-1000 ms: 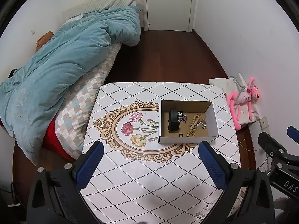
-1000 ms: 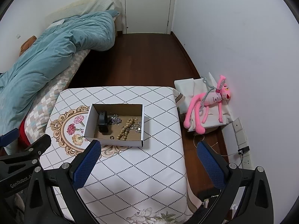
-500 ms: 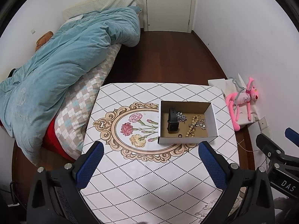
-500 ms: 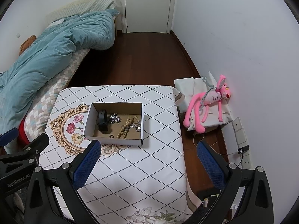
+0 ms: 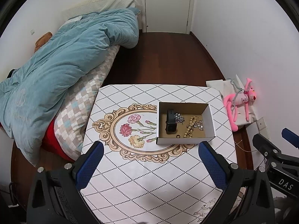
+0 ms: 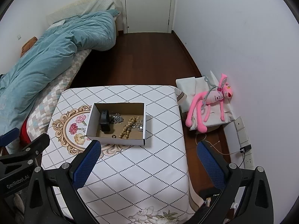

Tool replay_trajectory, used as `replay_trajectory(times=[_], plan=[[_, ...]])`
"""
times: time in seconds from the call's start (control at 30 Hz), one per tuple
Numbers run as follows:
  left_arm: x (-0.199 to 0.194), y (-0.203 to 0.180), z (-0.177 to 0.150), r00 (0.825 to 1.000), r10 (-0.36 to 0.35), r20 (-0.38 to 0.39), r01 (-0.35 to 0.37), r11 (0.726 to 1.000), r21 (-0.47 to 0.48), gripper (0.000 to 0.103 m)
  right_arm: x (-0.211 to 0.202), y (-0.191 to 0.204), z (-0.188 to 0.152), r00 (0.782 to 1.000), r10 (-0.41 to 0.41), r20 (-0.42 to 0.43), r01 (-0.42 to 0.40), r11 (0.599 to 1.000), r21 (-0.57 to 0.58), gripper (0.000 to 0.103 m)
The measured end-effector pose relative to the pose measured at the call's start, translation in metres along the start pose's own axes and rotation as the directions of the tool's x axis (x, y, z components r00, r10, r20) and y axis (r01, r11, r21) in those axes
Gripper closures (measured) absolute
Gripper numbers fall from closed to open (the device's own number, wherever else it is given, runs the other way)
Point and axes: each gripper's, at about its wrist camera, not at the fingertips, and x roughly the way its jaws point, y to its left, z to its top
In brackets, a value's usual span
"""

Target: Organize jewelry

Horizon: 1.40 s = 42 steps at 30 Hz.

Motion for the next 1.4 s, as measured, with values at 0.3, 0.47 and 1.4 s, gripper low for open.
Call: replay_trajectory(times=[0.3,0.47,1.4], plan=[[-0.0013,0.0005,-0.0004,1.000,-0.001,0.000,0.001,1.000,0.001,0.000,0.0009,-0.0015,-0.0008,1.000,0.003,-0.006,-0.003,1.000,-0.001,0.000],[-0.0038,-0.0004,0.0008,1.000,-0.001,-0.001,0.001,1.000,-0.002,0.000,0.0015,-0.0014,-0.0038,1.000,0.004,-0.011,-0.004,1.000,-0.001,0.000],[-0.0038,0.0052,-0.0046,1.000,-0.013,-0.001,0.013,1.000,-0.001,0.000,0.0029,-0.0048,-0.0054,1.000,0.004,-0.017,-0.004,1.000,-0.003,0.000]])
